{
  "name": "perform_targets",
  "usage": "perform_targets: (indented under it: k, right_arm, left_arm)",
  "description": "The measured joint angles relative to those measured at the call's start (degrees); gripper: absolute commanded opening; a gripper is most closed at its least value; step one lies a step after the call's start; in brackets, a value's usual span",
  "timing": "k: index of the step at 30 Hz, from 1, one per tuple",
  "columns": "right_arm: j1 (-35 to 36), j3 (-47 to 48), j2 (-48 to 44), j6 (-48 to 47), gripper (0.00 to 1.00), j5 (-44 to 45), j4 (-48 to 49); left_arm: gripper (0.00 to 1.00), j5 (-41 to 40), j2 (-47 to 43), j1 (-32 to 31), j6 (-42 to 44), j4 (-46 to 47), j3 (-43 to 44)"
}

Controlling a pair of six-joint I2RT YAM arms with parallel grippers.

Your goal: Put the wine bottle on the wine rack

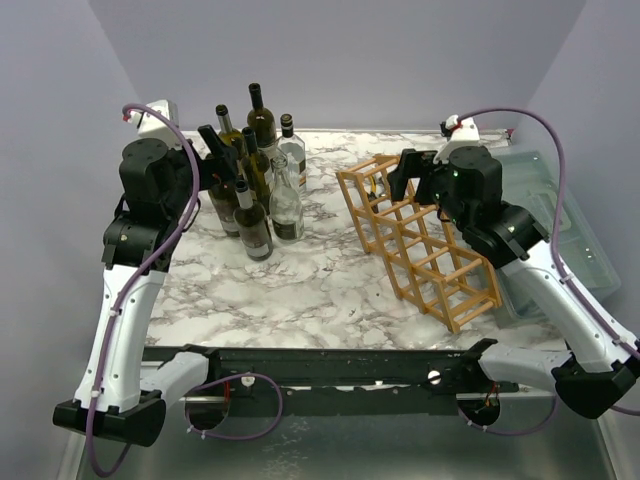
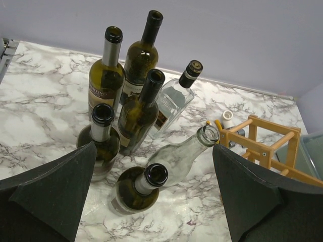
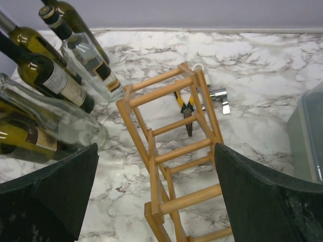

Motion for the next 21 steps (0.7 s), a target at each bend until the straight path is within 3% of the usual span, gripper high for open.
perform_targets:
  k: [13,19,21]
  right_arm:
    - [0.0,-0.39,6.67,-0.35,1.0,-9.03,4.85]
    - [0.0,1.31,10.64,1.55,1.0,-4.61,4.33]
    - [0.0,1.31,10.97,2.16,1.0,-2.25,3.91]
  left_arm:
    - [0.99,-0.52,1.4,-0.46,1.22,-3.52,-0.92]
    - [0.97,0.92,1.84,-1.18,0.57,-7.41,-1.6]
    - [0.91,1.9,2.86,-1.18,0.63,-8.41,-1.73]
